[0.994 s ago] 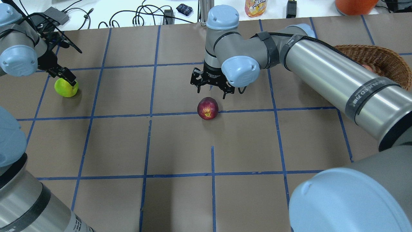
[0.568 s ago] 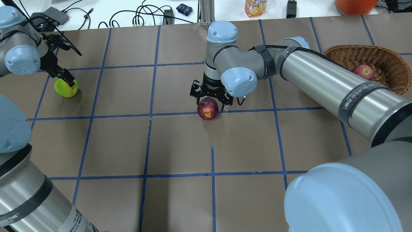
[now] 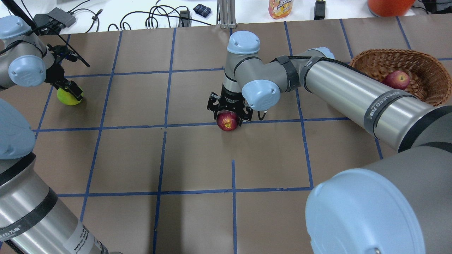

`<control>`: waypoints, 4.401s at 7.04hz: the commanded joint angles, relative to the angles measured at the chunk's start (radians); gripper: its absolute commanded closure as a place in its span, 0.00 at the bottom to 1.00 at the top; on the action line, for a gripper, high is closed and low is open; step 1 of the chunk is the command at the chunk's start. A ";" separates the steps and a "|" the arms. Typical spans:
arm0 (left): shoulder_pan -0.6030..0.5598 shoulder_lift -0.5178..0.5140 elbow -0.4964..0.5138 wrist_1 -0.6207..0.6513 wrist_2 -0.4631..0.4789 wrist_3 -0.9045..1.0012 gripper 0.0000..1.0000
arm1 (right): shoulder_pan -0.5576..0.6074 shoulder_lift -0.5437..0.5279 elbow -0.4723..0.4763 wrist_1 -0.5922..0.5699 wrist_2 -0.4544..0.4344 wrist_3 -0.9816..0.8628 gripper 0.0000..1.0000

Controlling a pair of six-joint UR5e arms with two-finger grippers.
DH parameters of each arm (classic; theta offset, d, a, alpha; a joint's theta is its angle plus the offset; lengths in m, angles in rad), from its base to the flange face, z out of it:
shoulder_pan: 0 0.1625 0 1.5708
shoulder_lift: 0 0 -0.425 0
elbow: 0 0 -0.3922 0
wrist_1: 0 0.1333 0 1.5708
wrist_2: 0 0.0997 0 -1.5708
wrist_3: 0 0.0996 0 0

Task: Put all apples into basket
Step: 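Grasp dark red apple with right gripper while left grasps green apple, then drop dark red apple into basket with right while left carries green apple, then set the green apple at the table center and lift the left gripper away, then reach the right gripper to the green apple and grasp it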

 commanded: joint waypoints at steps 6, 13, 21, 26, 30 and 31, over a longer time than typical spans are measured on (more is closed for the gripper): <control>-0.108 0.116 0.012 -0.200 0.003 -0.100 0.96 | -0.321 -0.229 -0.037 0.130 -0.019 -0.173 1.00; -0.666 0.237 -0.087 -0.174 -0.267 -1.083 0.96 | -0.842 -0.064 -0.177 0.052 -0.274 -0.994 1.00; -0.793 0.155 -0.197 0.135 -0.271 -1.235 0.00 | -0.868 -0.092 -0.179 0.111 -0.269 -0.977 0.00; -0.618 0.357 0.137 -0.577 -0.159 -0.996 0.00 | -0.406 -0.242 -0.166 0.355 -0.145 -0.344 0.00; -0.563 0.493 0.092 -0.647 -0.081 -0.920 0.00 | -0.053 -0.089 -0.166 0.224 -0.139 0.144 0.00; -0.519 0.517 0.029 -0.646 -0.081 -0.911 0.00 | -0.025 -0.040 -0.168 0.223 -0.134 0.147 0.00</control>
